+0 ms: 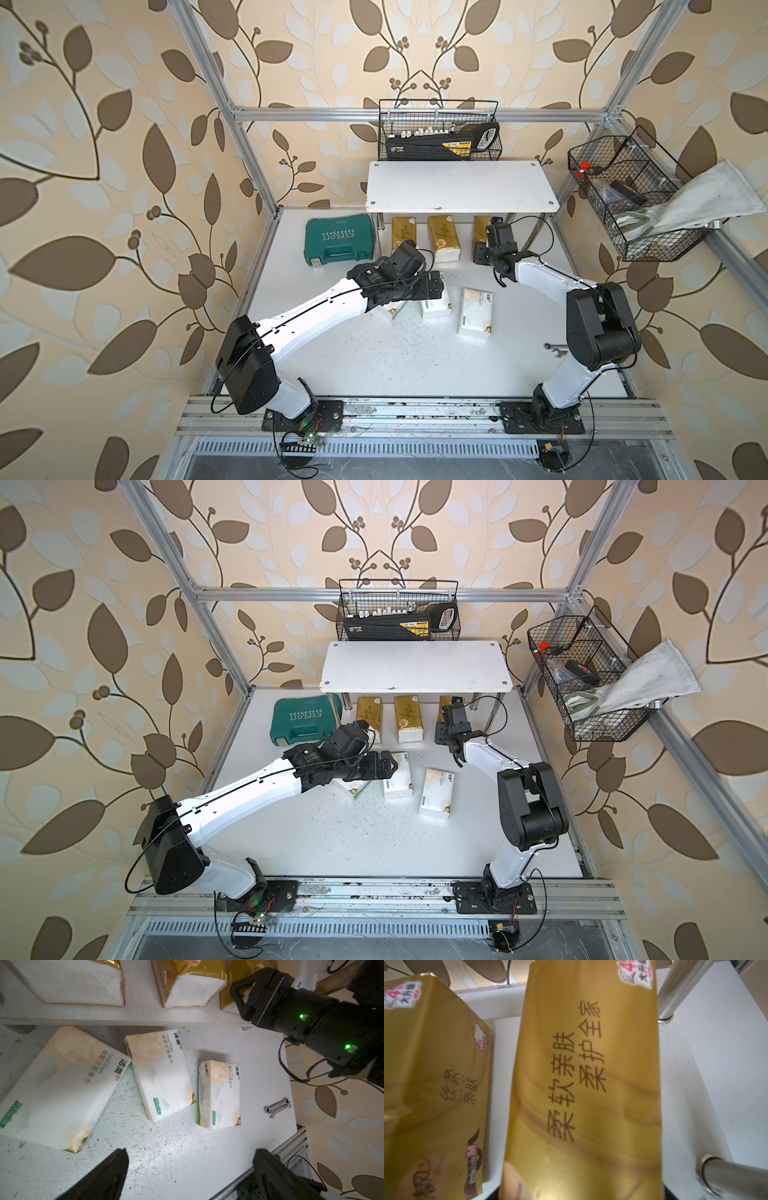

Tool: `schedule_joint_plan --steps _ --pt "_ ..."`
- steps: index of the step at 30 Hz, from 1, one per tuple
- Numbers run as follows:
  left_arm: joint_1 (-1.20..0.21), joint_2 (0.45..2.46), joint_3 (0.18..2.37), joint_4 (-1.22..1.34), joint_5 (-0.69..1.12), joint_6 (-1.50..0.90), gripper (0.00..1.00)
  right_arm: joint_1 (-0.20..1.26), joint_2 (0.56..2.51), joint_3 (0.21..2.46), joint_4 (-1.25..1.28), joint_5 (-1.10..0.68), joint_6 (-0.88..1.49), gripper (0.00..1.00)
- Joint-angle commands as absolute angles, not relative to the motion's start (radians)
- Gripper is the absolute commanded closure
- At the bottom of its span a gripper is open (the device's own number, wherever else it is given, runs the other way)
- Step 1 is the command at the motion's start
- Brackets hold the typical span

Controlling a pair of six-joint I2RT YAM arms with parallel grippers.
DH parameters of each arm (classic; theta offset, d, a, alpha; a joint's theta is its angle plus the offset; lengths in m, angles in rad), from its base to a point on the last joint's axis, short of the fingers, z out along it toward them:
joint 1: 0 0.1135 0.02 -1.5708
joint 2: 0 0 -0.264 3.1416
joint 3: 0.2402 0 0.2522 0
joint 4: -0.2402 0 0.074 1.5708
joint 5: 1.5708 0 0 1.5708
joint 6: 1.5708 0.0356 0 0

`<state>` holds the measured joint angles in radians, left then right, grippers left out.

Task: Place the tissue boxes on the shelf by color
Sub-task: Place a box of tissues on the shelf.

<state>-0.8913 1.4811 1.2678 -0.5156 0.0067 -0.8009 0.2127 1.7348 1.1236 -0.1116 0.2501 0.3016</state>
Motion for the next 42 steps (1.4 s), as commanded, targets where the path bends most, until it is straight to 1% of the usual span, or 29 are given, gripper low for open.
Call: schedule_joint_plan --steps 1,3,4,6,7,9,10,19,31,37,42 --pt "-0.894 1.477 1.287 -0.511 0.012 -0.787 0.01 0.206 1.778 1.149 -0.141 0.236 0.29 0.39" --pt "-0.894 1.477 1.283 -0.508 0.011 -0.788 0.01 0.206 1.781 1.149 -0.144 0.236 0.29 0.35" --pt "-0.894 1.477 1.282 -0.506 0.012 -0.789 0.01 0.206 1.781 1.148 -0.145 0.232 0.29 0.31" --pt "-0.894 1.477 1.28 -0.505 0.012 -0.79 0.01 0.206 1.775 1.147 -0.147 0.232 0.293 0.19" --pt "-0.894 1.477 1.279 -0.503 0.014 -0.79 0.01 0.207 1.772 1.146 -0.147 0.233 0.292 0.15" --pt "-0.894 1.475 1.276 -0.5 0.015 -0.793 0.01 0.207 1.762 1.141 -0.148 0.238 0.292 0.09" --pt "-0.894 1.475 1.275 -0.497 0.016 -0.795 0.01 0.206 1.756 1.137 -0.147 0.236 0.291 0.08" --pt "-0.894 1.462 1.263 -0.482 0.02 -0.802 0.01 0.207 1.727 1.115 -0.156 0.281 0.297 0.02" --pt "-0.894 1.457 1.255 -0.475 0.022 -0.805 0.01 0.207 1.713 1.12 -0.183 0.33 0.308 0.02" --pt "-0.894 1.463 1.257 -0.469 0.03 -0.805 0.01 0.207 1.675 1.094 -0.173 0.29 0.322 0.01" --pt "-0.894 1.466 1.257 -0.463 0.031 -0.805 0.01 0.214 1.586 1.033 -0.169 0.242 0.359 0.01"
